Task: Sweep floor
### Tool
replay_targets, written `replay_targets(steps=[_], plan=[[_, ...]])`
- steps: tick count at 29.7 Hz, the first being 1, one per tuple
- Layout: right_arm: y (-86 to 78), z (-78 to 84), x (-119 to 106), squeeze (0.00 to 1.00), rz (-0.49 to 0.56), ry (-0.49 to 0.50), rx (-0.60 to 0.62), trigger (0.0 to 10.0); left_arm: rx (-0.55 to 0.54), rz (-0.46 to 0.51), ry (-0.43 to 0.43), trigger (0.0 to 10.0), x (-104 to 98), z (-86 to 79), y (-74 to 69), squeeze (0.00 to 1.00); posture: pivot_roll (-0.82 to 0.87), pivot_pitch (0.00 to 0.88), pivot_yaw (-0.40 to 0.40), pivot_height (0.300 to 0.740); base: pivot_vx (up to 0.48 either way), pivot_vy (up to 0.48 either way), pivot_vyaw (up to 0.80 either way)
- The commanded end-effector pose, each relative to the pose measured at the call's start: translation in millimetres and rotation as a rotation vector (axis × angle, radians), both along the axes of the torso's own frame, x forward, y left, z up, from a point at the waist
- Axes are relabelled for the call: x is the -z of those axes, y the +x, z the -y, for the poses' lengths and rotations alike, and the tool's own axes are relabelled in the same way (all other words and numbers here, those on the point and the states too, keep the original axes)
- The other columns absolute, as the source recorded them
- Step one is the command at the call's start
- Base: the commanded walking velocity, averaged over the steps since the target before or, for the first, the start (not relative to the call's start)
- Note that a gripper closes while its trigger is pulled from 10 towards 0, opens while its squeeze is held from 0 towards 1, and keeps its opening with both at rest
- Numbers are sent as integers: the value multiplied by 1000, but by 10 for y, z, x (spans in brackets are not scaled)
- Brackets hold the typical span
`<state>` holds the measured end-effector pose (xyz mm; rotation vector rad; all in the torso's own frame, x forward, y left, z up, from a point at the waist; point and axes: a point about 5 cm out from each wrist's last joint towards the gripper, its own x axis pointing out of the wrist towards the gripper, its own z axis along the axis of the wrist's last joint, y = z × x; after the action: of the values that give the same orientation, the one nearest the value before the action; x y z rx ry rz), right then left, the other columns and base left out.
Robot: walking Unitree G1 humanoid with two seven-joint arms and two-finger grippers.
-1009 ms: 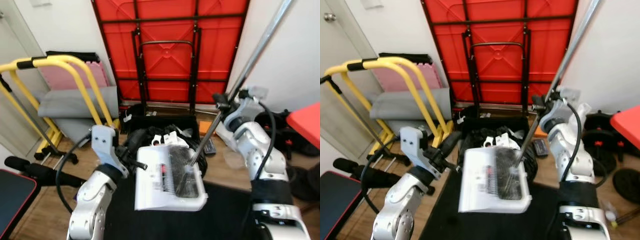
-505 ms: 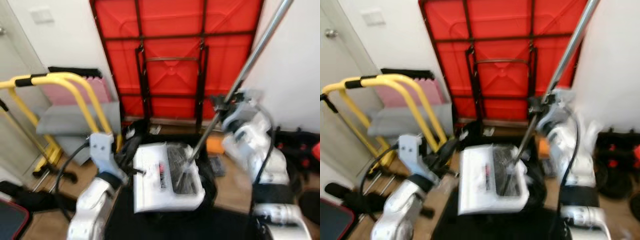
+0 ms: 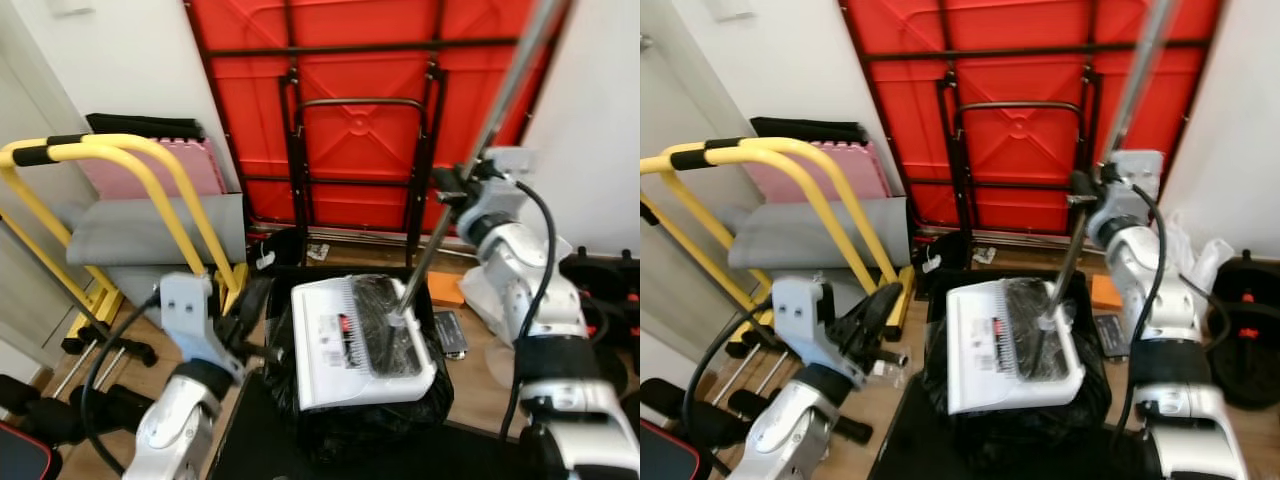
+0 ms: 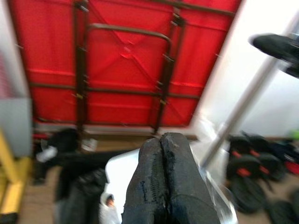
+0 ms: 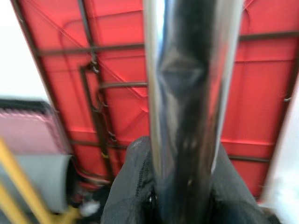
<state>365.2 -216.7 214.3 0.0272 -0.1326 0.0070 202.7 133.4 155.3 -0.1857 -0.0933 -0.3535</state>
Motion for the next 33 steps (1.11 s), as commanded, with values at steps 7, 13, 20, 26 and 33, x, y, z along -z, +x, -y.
replay_targets(steps=[7, 13, 20, 26, 33], plan=[[219, -103, -514, 0, 180, -112, 3, 10000, -36, -4, 47, 10000, -136, 12, -215, 0, -86, 266, -13, 740, 0, 0, 0], [378, -207, -792, 0, 235, -240, -6, 10000, 10, 7, 81, 10000, -275, 140, -403, 0, -52, 329, -31, 740, 0, 0, 0], [445, -470, -1053, 0, 313, -417, -40, 10000, 22, -6, 76, 10000, -351, 184, -532, 0, -43, 362, -33, 740, 0, 0, 0], [455, -808, -1307, 0, 422, -564, -60, 10000, 21, -19, 75, 10000, -367, 192, -570, 0, -35, 381, -32, 740, 0, 0, 0], [326, -1593, -1619, 0, 644, -755, -200, 10000, 26, -35, 77, 10000, -389, 225, -621, 0, -17, 389, -35, 740, 0, 0, 0]])
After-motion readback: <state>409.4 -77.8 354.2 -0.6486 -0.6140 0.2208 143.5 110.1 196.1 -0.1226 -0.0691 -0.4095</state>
